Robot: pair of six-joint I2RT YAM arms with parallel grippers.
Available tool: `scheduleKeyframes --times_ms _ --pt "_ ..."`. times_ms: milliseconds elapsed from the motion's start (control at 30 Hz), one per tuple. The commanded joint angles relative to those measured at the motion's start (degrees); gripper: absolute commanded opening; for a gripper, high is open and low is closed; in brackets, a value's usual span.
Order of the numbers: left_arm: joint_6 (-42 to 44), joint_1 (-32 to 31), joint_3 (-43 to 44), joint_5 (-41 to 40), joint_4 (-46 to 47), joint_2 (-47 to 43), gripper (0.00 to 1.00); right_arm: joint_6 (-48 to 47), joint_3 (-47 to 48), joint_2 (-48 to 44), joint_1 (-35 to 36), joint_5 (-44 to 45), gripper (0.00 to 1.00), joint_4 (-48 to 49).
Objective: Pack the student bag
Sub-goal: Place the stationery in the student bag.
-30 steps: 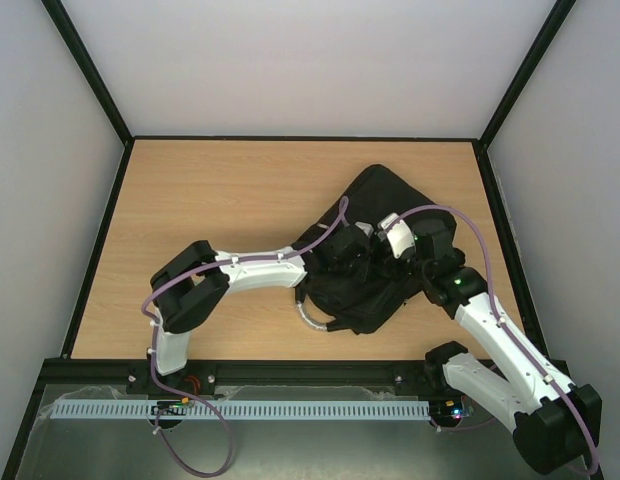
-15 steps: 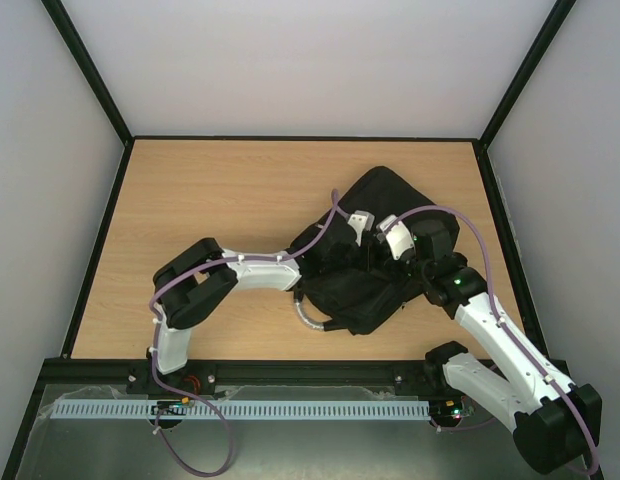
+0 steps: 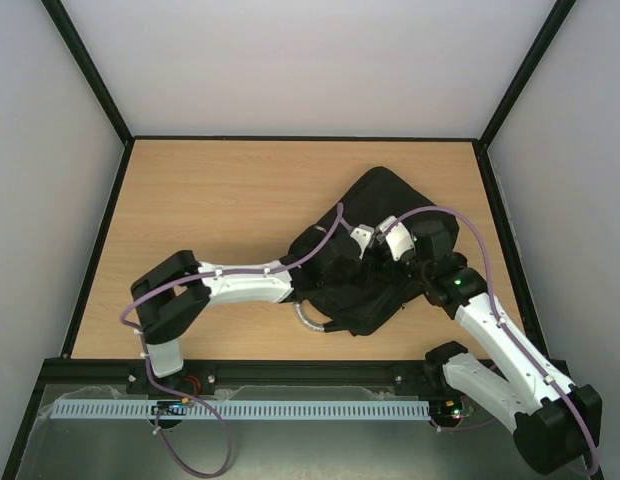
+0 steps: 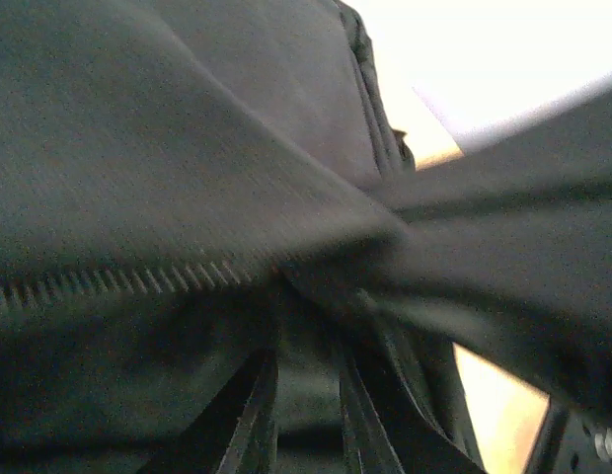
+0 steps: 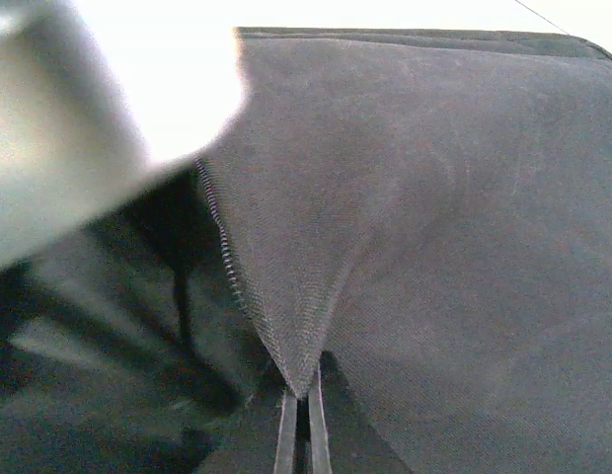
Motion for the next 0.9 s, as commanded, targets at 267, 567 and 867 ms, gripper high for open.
scheduleKeyframes --times_ms 267,567,867 --pt "-4.9 -5.0 -14.8 -14.7 -25.7 -21.5 0.36 -0.4 0.2 -1.7 0.9 -3.6 0.01 1.5" --pt "-18.6 3.0 -22.8 -24.4 -44.6 -38.9 0.60 -0.4 0.2 -1.3 0.9 -3.7 0.01 1.5" --pt "-23.1 25.6 -26.8 -18.4 -51.4 -49.0 0.72 -0.4 0.1 -1.9 0.9 -3.4 0.01 1.5"
